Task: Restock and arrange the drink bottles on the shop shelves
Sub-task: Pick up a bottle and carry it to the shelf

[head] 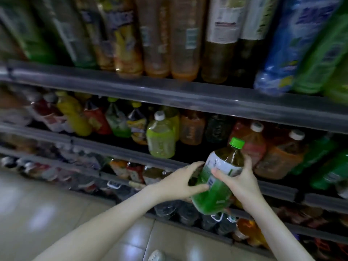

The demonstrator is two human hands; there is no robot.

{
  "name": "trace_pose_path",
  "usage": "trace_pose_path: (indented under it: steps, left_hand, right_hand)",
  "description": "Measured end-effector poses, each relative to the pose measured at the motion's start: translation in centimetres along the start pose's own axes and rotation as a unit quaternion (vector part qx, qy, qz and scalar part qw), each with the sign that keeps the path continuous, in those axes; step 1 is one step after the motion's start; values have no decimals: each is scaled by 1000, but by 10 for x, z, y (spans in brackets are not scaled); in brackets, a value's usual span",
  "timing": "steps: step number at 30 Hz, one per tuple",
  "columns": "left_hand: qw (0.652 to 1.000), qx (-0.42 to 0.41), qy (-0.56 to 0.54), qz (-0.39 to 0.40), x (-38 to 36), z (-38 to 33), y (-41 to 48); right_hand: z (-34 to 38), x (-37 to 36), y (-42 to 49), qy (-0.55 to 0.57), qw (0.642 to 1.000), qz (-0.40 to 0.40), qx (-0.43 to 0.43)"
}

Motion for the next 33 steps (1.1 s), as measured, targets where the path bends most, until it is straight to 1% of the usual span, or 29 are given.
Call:
trace_pose_path:
  steps: [3,6,9,11,15,16,18,20,21,22,23,26,27,29,31,33]
  left_hand:
    - [990,12,86,-109,44,41,-34]
    - [976,50,101,-185,95,92,-66]
    - [957,51,131,-252,155,123,-87]
    - [948,41,166,-267,199,132,-95]
    - [937,-1,250,-243,273,143,-99]
    - [942,-12,241,-234,285,146,-99]
    - [970,-28,158,-185,292,150,-101]
    - [995,-23,53,-81,279,148,-105]
    - [999,-10,16,-29,268,147,-107]
    - [1000,1,-14,3,257,146,-109]
    - [1000,5,-30,1,250,146,-108]
    - [994,29,1,-103,247,151,-107]
    - [992,32,10,-120,248,152,-108]
    - [992,40,-10,-121,251,159,-110]
    - [989,48,-94,-106,258,166,-112]
    - [968,53,-231,-84,264,171,-115]
  right_hand:
    - [18,-42,1,-13,999,44,18]
    - [39,-91,-1,-16,997,69,30]
    - [68,-136,-6,-17,996,78,39]
    - [87,-166,-8,-10,997,68,43]
    - [124,-223,-12,40,999,17,26]
    - [132,-235,-13,50,998,5,22]
    - [144,-254,-11,64,998,-22,12]
    - [153,-268,-10,74,996,-46,-1]
    - [156,-273,-10,78,996,-51,-9]
    - [157,-277,-10,83,995,-52,-18]
    - [159,-281,-11,87,995,-52,-22]
    - [165,-294,-16,74,997,-28,-13]
    - [166,-297,-17,59,998,-20,-9]
    - [167,-300,-17,24,1000,-1,-2]
    - [168,-298,-16,-7,999,28,19]
    - [168,-295,-13,-29,997,60,44]
Point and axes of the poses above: each hand's wrist, its own y-axis towards the middle knuckle, its own x-axis out of the back of the hand, z = x × y, the point moved 4 cm from there along y, towards the middle knuckle, and after that the axes turned 12 degrees about -y, right-handed, at the moved point
